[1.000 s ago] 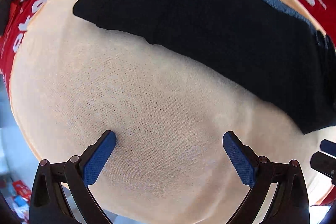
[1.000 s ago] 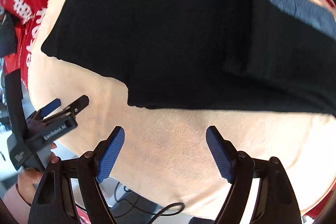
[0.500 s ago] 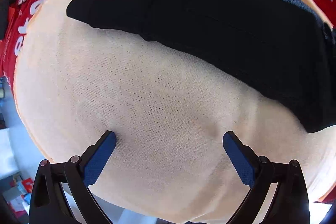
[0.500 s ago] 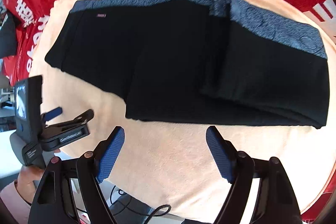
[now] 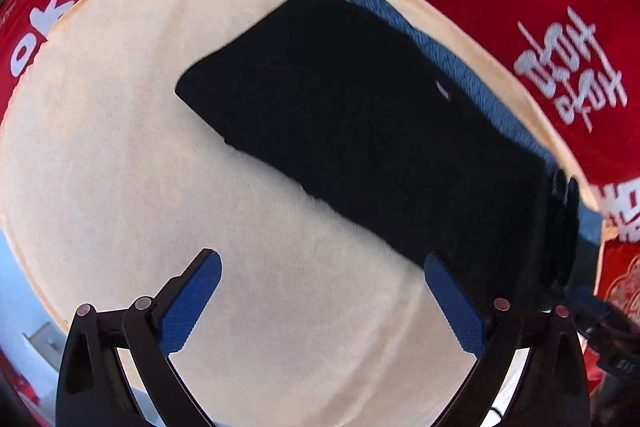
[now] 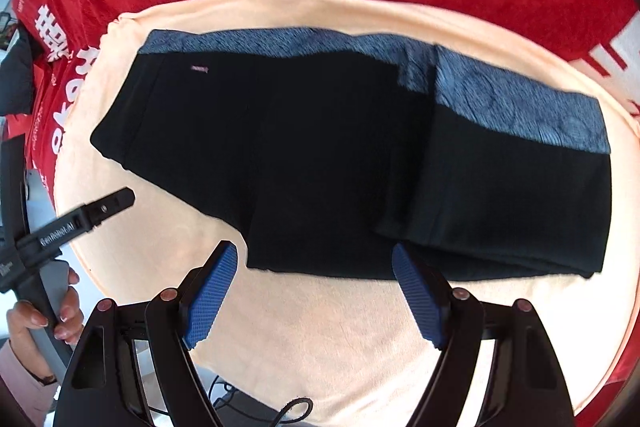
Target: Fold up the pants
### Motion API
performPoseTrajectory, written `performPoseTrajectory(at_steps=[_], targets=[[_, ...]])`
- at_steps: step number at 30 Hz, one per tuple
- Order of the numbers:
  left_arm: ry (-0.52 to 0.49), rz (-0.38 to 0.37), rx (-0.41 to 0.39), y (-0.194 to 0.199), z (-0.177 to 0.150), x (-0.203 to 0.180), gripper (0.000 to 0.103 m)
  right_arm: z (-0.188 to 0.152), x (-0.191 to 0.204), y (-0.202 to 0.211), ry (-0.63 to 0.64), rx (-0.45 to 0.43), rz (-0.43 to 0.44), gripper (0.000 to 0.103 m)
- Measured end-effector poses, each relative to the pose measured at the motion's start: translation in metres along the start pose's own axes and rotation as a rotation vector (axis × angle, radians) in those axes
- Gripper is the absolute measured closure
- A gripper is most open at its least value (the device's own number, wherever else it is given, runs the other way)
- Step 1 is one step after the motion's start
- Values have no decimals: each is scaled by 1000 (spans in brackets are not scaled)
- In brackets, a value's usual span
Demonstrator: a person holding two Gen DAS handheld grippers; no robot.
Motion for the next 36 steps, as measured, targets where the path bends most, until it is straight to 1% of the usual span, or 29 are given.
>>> performPoseTrajectory(at_steps=[4,6,8,9,10,12,15,18,21,22,26,28,29,30,31,33,34,35,36], targets=[[65,-67,-18,3,17,13,1,10,9,-12,13,-19,19,20],[100,-107,-22,0,24,17,1,6,9,-29,4,26,40,20],[124,-139,-27,-2,27,18,1,-1,8,-47,-50,77,88,21],[133,-156,-34,-4,31,19,1,-1,7,-48,-61,58,97,20],[139,-172,-36,-5,26,11,1,0,8,-47,-50,45,97,20],[156,-231,-40,-7,30,7,1,-2,10,-47,-29,41,86,20],[201,-346,-53,-14,36,-3,1,-3,12,-48,-14,35,84,19],[227,-425,-92,-9,41,0,1,-4,11,-48,-18,30,95,19],[275,-517,-129,-8,49,0,1,-4,9,-48,-15,22,103,19],[285,-536,-135,-8,51,0,1,-5,9,-48,-12,18,103,19],[325,-574,-156,-2,60,0,1,-6,10,-49,9,8,96,16],[292,-591,-170,7,65,-11,1,-6,12,-49,17,6,95,15],[249,-600,-185,14,68,-19,1,-7,12,-49,18,5,96,14],[219,-591,-190,15,69,-23,1,-6,13,-50,20,4,99,12],[197,-557,-183,11,70,-24,1,-6,14,-50,23,3,100,11],[211,-461,-127,-10,69,-18,1,-4,18,-51,33,5,98,8],[229,-443,-106,-18,69,-14,1,-4,19,-51,37,8,93,8],[238,-444,-128,-17,71,-14,1,-4,19,-51,39,12,89,8],[252,-426,-136,-16,73,-15,1,-3,20,-51,39,16,89,8]])
Point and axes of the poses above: each gripper's, at about its wrist camera, not at the fingertips, and y roughly against the way its jaws point, x to its left, z to its top, the point moved 9 cm from there along -y, roughly the way its jaws point, and after that the axes turned 10 degrees about -z, right-handed, at the moved point
